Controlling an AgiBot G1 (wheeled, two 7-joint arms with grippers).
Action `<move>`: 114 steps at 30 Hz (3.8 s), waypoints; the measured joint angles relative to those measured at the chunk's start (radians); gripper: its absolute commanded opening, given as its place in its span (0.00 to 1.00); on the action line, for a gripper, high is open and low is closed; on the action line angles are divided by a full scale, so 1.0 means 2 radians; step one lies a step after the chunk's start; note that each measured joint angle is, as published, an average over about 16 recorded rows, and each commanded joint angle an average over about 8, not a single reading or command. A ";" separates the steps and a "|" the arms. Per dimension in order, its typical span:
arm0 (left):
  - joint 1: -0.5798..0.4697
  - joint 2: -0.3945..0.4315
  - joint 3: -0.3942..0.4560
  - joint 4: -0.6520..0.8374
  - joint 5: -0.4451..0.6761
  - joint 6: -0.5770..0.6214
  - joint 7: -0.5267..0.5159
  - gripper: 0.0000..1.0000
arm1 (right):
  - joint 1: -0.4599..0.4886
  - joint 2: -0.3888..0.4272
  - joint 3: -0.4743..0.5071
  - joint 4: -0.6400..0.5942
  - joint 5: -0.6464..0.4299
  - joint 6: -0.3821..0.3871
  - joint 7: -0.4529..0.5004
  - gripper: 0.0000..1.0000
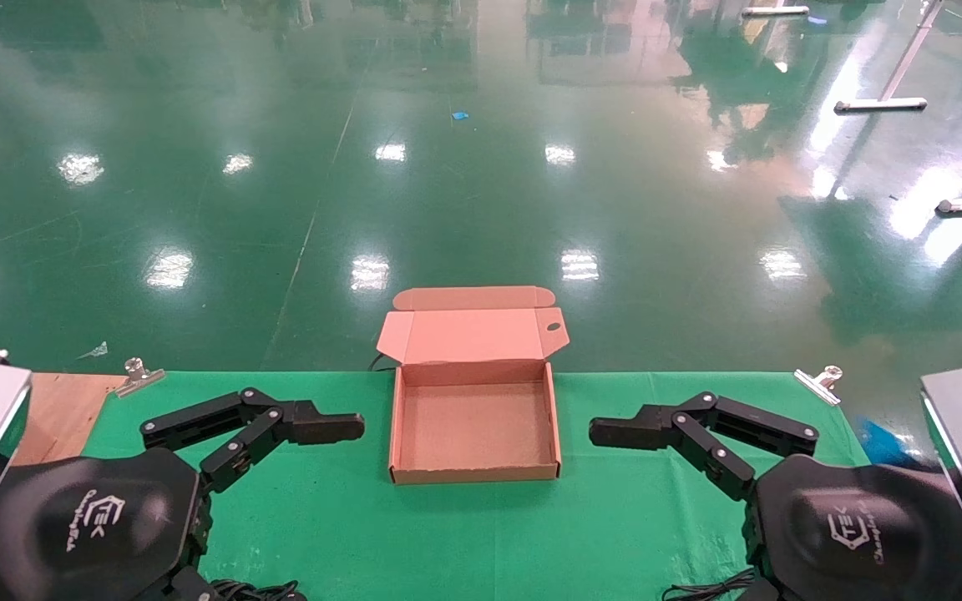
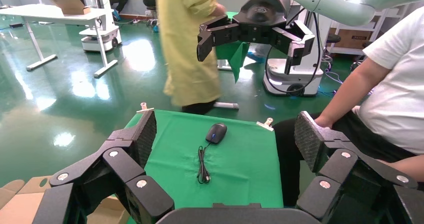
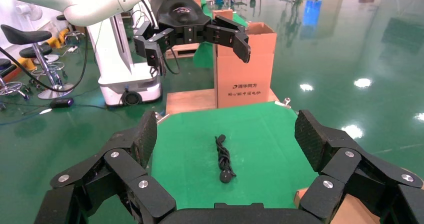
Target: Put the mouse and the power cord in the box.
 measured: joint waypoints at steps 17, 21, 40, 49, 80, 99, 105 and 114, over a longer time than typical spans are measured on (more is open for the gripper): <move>-0.002 0.004 0.001 0.001 -0.003 0.001 0.000 1.00 | 0.004 0.001 0.000 0.001 -0.003 -0.002 -0.002 1.00; -0.013 0.013 0.008 0.008 0.006 0.004 -0.001 1.00 | 0.017 0.002 -0.005 0.002 -0.023 -0.008 -0.011 1.00; -0.175 0.117 0.181 0.212 0.248 0.041 0.092 1.00 | 0.132 -0.053 -0.122 -0.106 -0.307 -0.022 -0.204 1.00; -0.231 0.161 0.261 0.371 0.365 0.002 0.193 1.00 | 0.179 -0.129 -0.189 -0.247 -0.455 0.033 -0.326 1.00; -0.256 0.220 0.303 0.610 0.458 -0.133 0.362 1.00 | 0.262 -0.291 -0.256 -0.593 -0.589 0.173 -0.516 1.00; -0.252 0.229 0.300 0.636 0.454 -0.141 0.378 0.00 | 0.270 -0.294 -0.253 -0.628 -0.584 0.171 -0.543 0.00; -0.251 0.230 0.301 0.638 0.456 -0.140 0.379 0.00 | 0.270 -0.297 -0.252 -0.632 -0.584 0.174 -0.547 0.00; -0.249 0.233 0.303 0.640 0.457 -0.138 0.380 0.00 | 0.269 -0.300 -0.253 -0.635 -0.584 0.179 -0.550 0.00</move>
